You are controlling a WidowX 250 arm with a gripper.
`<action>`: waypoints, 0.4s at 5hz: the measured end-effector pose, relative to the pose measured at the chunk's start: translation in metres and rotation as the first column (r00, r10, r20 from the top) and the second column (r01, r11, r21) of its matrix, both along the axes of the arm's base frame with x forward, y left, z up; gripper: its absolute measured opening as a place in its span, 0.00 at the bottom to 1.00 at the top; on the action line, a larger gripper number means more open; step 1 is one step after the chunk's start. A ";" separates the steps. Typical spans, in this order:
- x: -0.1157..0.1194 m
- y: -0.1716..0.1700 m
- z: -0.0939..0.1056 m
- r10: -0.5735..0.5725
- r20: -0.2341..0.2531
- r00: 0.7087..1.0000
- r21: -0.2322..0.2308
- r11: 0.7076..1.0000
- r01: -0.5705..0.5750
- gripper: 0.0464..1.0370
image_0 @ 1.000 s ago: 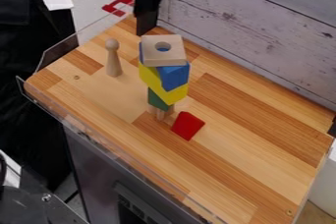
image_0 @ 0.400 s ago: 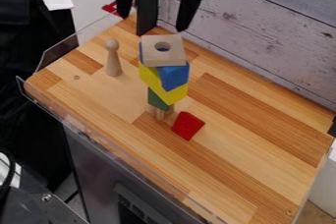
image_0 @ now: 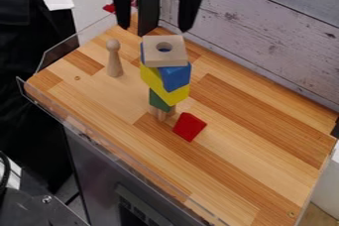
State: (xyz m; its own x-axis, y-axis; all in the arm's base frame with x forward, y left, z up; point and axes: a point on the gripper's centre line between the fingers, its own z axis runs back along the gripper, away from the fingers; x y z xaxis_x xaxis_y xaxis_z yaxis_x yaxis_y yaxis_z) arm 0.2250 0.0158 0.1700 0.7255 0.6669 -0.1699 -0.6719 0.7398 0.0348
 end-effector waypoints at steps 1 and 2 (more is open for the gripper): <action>-0.003 0.000 0.003 -0.059 0.005 0.998 -0.052 0.997 0.059 0.96; -0.003 0.003 0.003 -0.129 0.006 0.992 -0.025 0.991 0.129 0.96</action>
State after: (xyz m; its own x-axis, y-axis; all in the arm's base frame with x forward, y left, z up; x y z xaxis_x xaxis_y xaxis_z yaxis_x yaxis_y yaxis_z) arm 0.2218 0.0186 0.1726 0.8058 0.5635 -0.1820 -0.5711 0.8208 0.0124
